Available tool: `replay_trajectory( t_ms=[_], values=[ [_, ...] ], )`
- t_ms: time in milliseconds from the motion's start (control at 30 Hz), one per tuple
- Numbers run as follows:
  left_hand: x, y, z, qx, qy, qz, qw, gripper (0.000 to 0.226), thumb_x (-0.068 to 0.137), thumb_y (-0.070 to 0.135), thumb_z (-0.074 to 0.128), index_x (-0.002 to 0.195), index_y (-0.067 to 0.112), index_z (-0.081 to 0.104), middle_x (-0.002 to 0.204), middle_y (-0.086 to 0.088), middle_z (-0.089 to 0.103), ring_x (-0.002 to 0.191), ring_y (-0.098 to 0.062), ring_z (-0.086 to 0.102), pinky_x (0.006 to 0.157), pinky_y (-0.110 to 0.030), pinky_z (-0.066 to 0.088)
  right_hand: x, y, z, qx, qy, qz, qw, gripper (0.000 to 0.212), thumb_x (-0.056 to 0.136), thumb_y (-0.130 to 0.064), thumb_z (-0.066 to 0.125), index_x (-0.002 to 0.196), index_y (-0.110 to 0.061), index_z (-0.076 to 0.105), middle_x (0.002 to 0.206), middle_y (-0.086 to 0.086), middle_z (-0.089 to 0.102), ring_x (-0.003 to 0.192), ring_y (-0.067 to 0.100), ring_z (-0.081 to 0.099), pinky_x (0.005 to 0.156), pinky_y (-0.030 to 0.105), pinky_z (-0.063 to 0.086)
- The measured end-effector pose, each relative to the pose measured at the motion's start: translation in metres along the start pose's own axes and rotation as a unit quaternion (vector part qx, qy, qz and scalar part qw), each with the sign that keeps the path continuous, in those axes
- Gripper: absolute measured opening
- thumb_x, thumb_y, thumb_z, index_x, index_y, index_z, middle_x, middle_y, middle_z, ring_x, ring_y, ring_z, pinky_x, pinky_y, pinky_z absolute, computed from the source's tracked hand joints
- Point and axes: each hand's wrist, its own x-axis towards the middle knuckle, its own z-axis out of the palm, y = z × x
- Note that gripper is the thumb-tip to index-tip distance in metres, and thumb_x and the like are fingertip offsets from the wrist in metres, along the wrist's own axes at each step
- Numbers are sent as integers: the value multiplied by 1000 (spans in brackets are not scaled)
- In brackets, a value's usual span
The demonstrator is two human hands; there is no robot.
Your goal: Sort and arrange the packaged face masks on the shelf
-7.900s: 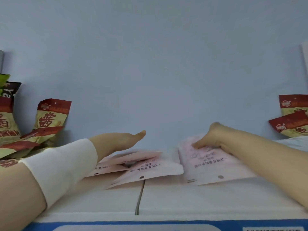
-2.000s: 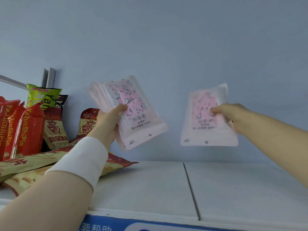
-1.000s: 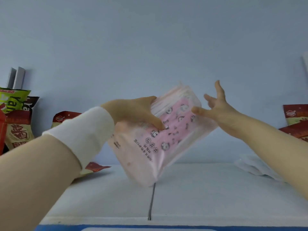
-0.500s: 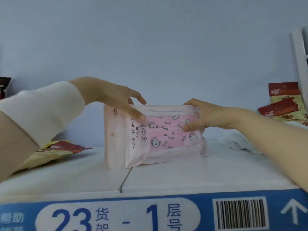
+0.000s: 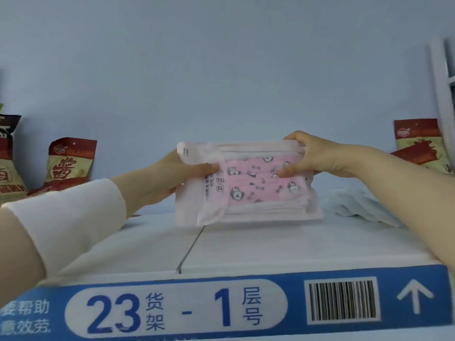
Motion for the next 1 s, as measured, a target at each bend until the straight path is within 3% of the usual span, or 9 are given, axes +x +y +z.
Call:
replay_trajectory(
  t_ms=[233,333,400,467,533,600,700,867,1000],
  values=[
    [16,-18,30,-5,-95,-73,993,73,56,47,81,120,17,61,108,-1,71,102,-18,67,93,-38,51,-15,25,-20,-83,-32,37,995,67,63,-19,84,118,-27,47,112,1,63,97,16,64,85,37,55],
    [19,3,14,36,-3,9,999,117,32,75,77,135,29,47,130,0,58,117,-15,57,101,-37,43,-13,26,-23,-75,-34,28,996,60,64,-18,83,114,-27,50,109,0,64,94,16,65,78,32,56],
    [23,27,12,142,100,97,980,114,43,80,65,143,34,35,147,6,39,131,-10,41,108,-32,32,-10,27,-24,-72,-43,25,996,58,64,-18,83,111,-28,50,107,-1,64,93,15,66,76,30,56],
    [23,47,29,353,68,162,919,102,58,83,54,145,35,30,151,12,31,137,-7,30,111,-27,22,-9,28,-24,-78,-57,24,995,57,65,-19,83,111,-27,51,104,-2,65,90,13,66,71,27,55],
    [27,56,54,528,-24,103,843,97,58,80,40,145,38,26,147,13,37,135,-12,34,111,-31,23,-9,28,-26,-80,-62,25,995,55,65,-19,82,111,-26,51,103,-2,65,88,13,67,68,25,54],
    [36,53,69,584,-83,22,807,86,61,85,42,133,39,36,130,10,52,118,-20,48,102,-35,35,-10,28,-27,-81,-70,30,994,54,67,-21,80,112,-27,51,105,-1,64,90,14,67,70,26,55],
    [50,43,68,571,-100,-2,815,72,60,81,56,114,36,42,105,12,55,100,-18,52,92,-36,41,-11,27,-24,-108,-65,35,991,37,78,-41,67,109,-29,51,110,-5,61,98,16,63,84,31,52],
    [63,38,59,551,-128,-23,825,79,57,81,58,120,36,42,114,14,55,106,-15,52,98,-38,39,6,9,-2,-362,47,-64,929,35,98,-47,27,103,-34,59,129,-2,49,136,24,29,110,37,25],
    [75,21,63,561,-132,-5,817,104,50,90,43,138,38,27,134,9,48,121,-19,47,106,-42,33,26,19,10,-419,9,-17,908,44,100,-45,20,124,-21,47,128,3,52,120,25,46,94,35,34]
  ],
)
